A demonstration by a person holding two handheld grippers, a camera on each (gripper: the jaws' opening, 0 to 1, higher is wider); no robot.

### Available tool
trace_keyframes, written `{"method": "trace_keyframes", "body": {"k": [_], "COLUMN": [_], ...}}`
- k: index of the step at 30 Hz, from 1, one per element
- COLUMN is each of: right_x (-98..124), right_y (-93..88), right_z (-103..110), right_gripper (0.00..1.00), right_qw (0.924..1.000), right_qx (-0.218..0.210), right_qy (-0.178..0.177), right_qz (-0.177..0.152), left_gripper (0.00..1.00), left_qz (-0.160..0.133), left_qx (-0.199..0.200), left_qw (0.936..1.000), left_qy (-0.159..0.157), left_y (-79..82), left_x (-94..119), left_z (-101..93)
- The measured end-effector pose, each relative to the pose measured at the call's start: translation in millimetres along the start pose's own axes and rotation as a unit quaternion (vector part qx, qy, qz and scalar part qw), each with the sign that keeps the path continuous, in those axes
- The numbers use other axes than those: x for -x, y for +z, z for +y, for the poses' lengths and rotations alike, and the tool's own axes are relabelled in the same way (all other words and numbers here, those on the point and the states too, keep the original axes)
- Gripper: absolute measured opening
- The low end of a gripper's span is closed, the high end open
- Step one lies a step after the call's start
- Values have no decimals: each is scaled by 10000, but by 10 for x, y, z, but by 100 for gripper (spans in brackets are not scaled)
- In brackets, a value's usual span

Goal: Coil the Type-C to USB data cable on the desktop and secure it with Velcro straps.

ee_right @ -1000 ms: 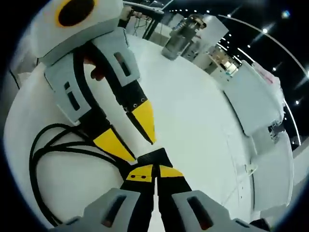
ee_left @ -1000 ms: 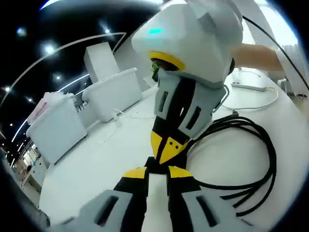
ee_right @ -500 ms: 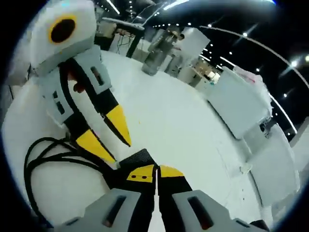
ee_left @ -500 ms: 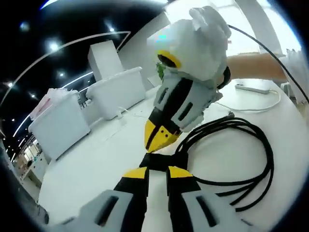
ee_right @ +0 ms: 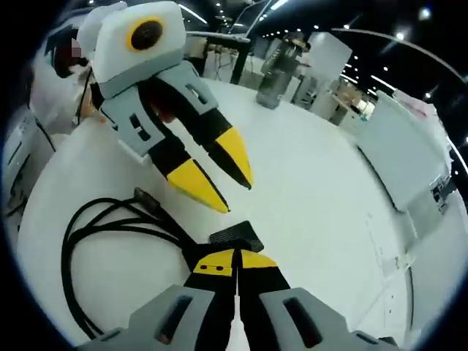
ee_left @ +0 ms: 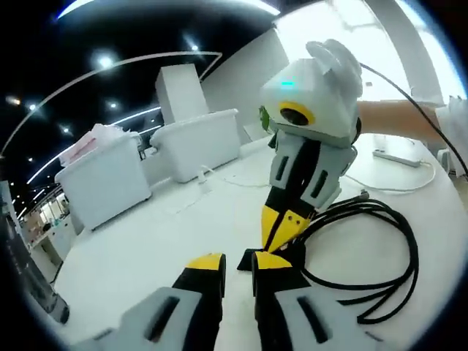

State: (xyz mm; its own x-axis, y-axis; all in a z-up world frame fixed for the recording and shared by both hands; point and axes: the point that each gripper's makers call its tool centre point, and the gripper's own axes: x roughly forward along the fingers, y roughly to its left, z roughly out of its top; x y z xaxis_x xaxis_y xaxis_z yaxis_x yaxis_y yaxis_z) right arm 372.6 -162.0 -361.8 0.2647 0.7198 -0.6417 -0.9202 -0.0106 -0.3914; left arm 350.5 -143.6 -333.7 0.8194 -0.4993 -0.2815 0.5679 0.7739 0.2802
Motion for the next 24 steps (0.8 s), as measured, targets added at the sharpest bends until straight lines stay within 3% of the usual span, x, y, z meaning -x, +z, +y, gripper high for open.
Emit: {"method": "trace_keyframes", "body": {"k": [1, 2, 3, 4, 6, 8, 11, 17, 21, 24], "right_x": [57, 129, 165, 178, 175, 129, 74, -24, -51, -63], "right_y": [81, 143, 145, 131, 60, 14, 48, -3, -3, 8], "right_z": [1, 121, 249, 309, 425, 449, 442, 468, 476, 476], "right_gripper": [2, 3, 7, 13, 17, 16, 16, 16, 14, 10], "right_qw": [9987, 9941, 9905, 9893, 9888, 9892, 9877, 9797, 9769, 9764], "right_qx": [-239, -539, -564, -530, 32, 94, 173, 662, 591, 587], "right_qy": [36, 455, 863, 1032, 1305, 1356, 1455, 1884, 1998, 2021], "right_qz": [-444, -820, -913, -888, -725, -545, -543, 160, 473, 484], "left_gripper": [15, 15, 15, 15, 15, 15, 15, 15, 15, 15], "left_qz": [-30, -71, -117, -150, -204, -239, -286, -299, -337, -404], "left_qx": [20, 58, 105, 137, 202, 255, 364, 374, 372, 416], "left_qw": [10000, 9999, 9999, 9998, 9995, 9992, 9987, 9986, 9985, 9979], "left_qy": [26, 45, 72, 92, 139, 169, 208, 215, 238, 282], "left_y": [16, 35, 54, 67, 87, 96, 100, 98, 117, 149], "left_x": [11, 19, 28, 36, 50, 59, 70, 83, 113, 161], "left_z": [21, 40, 61, 80, 119, 146, 184, 198, 234, 310]}}
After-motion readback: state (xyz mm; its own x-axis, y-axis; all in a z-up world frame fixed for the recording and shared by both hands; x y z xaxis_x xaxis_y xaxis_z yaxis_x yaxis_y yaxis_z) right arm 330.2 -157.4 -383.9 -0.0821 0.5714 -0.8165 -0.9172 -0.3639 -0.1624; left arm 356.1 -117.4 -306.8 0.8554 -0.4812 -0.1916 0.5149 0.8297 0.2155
